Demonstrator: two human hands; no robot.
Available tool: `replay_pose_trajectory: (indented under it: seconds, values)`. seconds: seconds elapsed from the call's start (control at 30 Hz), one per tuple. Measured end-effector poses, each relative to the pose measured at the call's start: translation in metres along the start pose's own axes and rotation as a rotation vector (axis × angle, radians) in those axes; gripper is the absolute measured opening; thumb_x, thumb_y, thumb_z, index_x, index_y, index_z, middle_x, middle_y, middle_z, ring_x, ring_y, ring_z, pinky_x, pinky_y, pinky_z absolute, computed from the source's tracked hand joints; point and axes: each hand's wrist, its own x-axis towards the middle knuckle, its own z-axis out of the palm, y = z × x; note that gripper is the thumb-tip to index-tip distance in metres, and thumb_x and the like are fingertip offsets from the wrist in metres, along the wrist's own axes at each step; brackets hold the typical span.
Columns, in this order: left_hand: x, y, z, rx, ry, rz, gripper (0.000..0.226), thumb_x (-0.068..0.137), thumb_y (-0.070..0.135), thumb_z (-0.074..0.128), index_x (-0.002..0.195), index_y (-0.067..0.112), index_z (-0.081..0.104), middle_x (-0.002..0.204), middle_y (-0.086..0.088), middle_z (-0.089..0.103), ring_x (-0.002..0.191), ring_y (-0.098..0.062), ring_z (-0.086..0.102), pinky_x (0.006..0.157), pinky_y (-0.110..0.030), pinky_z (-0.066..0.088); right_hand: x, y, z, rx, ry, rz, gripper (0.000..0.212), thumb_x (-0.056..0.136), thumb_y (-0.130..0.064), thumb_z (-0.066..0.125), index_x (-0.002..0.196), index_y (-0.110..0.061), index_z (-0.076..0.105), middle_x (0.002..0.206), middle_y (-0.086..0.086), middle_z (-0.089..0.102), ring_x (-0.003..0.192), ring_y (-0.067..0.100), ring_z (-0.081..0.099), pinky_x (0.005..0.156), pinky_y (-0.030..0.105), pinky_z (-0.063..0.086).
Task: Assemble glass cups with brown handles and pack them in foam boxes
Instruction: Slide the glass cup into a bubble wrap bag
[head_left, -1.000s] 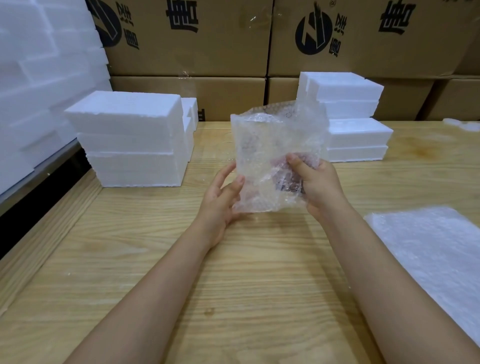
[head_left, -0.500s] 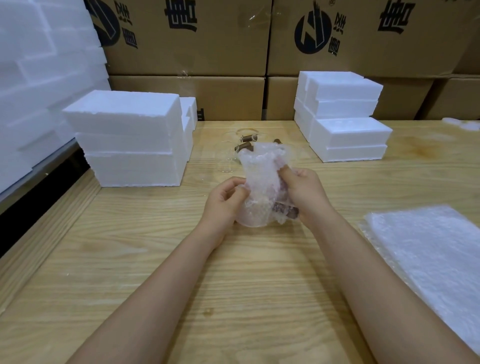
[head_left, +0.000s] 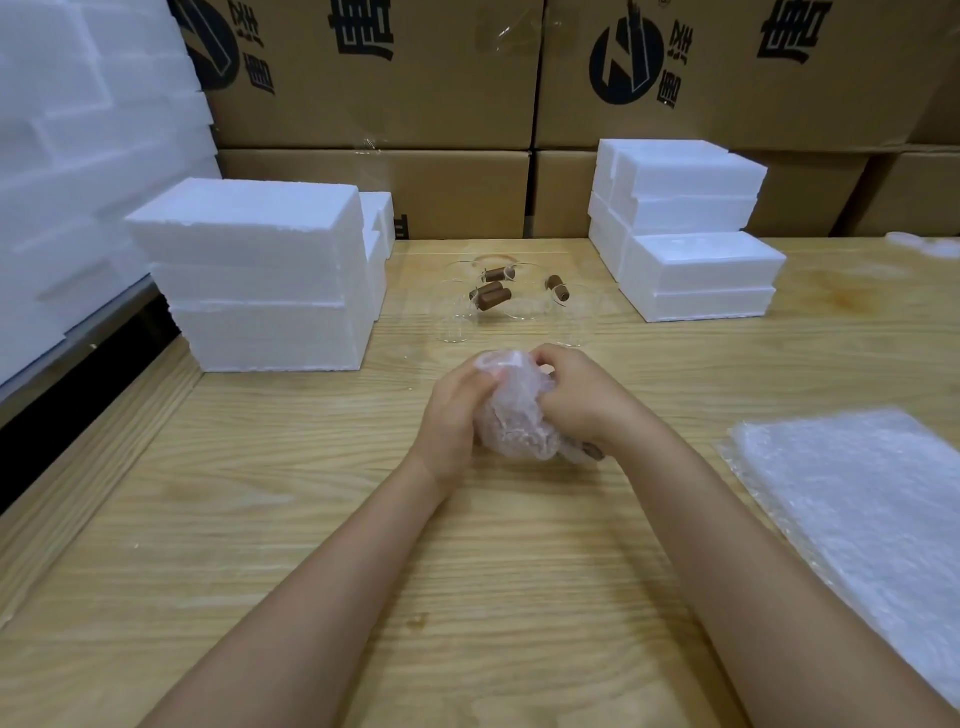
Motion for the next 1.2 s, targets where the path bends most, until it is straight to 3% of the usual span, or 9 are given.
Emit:
replay_pose_trajectory:
  seconds: [0.07, 0.2, 0.33, 0.47, 0.57, 0.73, 0.87, 1.03, 1.2]
  values:
    - [-0.002, 0.001, 0.005, 0.071, -0.052, 0.062, 0.031, 0.079, 0.013, 0.051, 0.106, 0.004, 0.064, 0.093, -0.008, 0.066, 0.086, -0.01, 0.063, 0.076, -0.021, 0.05, -0.001, 0.0, 0.005, -0.069, 0.082, -0.041, 0.021, 0.086, -0.008, 0.05, 0.1, -0.023, 0.051, 0.076, -0.001, 0.055, 0.063, 0.018, 0.053, 0.044, 0.024, 0.032]
    - [-0.002, 0.003, 0.01, 0.16, -0.052, 0.077, 0.034, 0.073, 0.005, 0.052, 0.102, 0.016, 0.064, 0.103, -0.008, 0.065, 0.098, -0.013, 0.061, 0.085, -0.024, 0.05, -0.006, -0.002, 0.006, -0.057, 0.131, -0.124, 0.028, 0.082, -0.008, 0.056, 0.108, -0.02, 0.054, 0.093, 0.0, 0.061, 0.082, 0.019, 0.057, 0.058, 0.025, 0.041]
    - [0.001, -0.002, 0.005, 0.329, 0.093, 0.048, 0.056, 0.077, -0.009, 0.051, 0.112, 0.033, 0.061, 0.11, 0.001, 0.063, 0.105, -0.009, 0.061, 0.084, -0.016, 0.049, -0.008, -0.009, -0.011, 0.119, -0.168, -0.172, 0.045, 0.081, -0.005, 0.056, 0.12, -0.027, 0.055, 0.113, -0.001, 0.061, 0.099, 0.013, 0.06, 0.082, 0.025, 0.049]
    - [0.007, -0.008, -0.001, 0.414, 0.218, -0.088, 0.066, 0.076, -0.011, 0.05, 0.113, 0.043, 0.053, 0.098, 0.008, 0.061, 0.08, -0.004, 0.063, 0.055, -0.008, 0.045, -0.006, -0.005, -0.023, 0.159, -0.304, -0.081, 0.058, 0.088, -0.005, 0.053, 0.141, -0.026, 0.042, 0.129, 0.001, 0.051, 0.12, 0.015, 0.05, 0.099, 0.028, 0.04]
    - [0.008, -0.009, -0.001, 0.43, 0.252, -0.121, 0.063, 0.074, -0.011, 0.049, 0.109, 0.041, 0.055, 0.093, 0.007, 0.061, 0.076, -0.009, 0.062, 0.053, -0.012, 0.045, -0.007, -0.004, -0.018, 0.141, -0.273, -0.083, 0.06, 0.09, -0.002, 0.053, 0.143, -0.024, 0.038, 0.123, 0.004, 0.055, 0.11, 0.016, 0.057, 0.096, 0.029, 0.046]
    - [0.004, -0.006, 0.004, 0.406, 0.226, -0.092, 0.046, 0.073, 0.007, 0.064, 0.112, 0.03, 0.061, 0.097, 0.007, 0.068, 0.087, -0.009, 0.066, 0.07, -0.014, 0.051, -0.004, -0.007, 0.009, -0.047, 0.004, -0.09, 0.049, 0.082, -0.003, 0.047, 0.125, -0.027, 0.054, 0.101, 0.002, 0.058, 0.075, 0.009, 0.056, 0.054, 0.022, 0.043]
    - [0.001, -0.002, 0.007, 0.222, 0.106, -0.079, 0.054, 0.066, 0.02, 0.056, 0.12, 0.014, 0.06, 0.117, -0.011, 0.066, 0.109, -0.022, 0.063, 0.093, -0.033, 0.05, -0.003, -0.003, 0.02, -0.072, 0.171, -0.136, 0.04, 0.081, -0.001, 0.047, 0.114, -0.021, 0.055, 0.095, 0.009, 0.062, 0.081, 0.026, 0.061, 0.06, 0.033, 0.053]
    - [0.005, -0.01, 0.007, 0.308, 0.168, -0.078, 0.036, 0.089, 0.013, 0.06, 0.116, 0.036, 0.055, 0.102, 0.006, 0.063, 0.086, -0.001, 0.064, 0.063, -0.011, 0.049, -0.001, -0.002, 0.013, -0.031, 0.071, -0.154, 0.045, 0.084, -0.009, 0.05, 0.126, -0.024, 0.053, 0.104, 0.001, 0.06, 0.086, 0.015, 0.058, 0.061, 0.015, 0.043]
    - [0.006, -0.01, 0.002, 0.345, 0.291, -0.039, 0.049, 0.079, -0.012, 0.047, 0.095, 0.031, 0.066, 0.084, 0.015, 0.067, 0.074, 0.011, 0.063, 0.059, -0.007, 0.046, -0.003, -0.003, 0.001, -0.13, -0.159, -0.05, 0.065, 0.081, -0.027, 0.065, 0.139, -0.027, 0.037, 0.107, -0.004, 0.059, 0.088, 0.012, 0.059, 0.063, 0.025, 0.046]
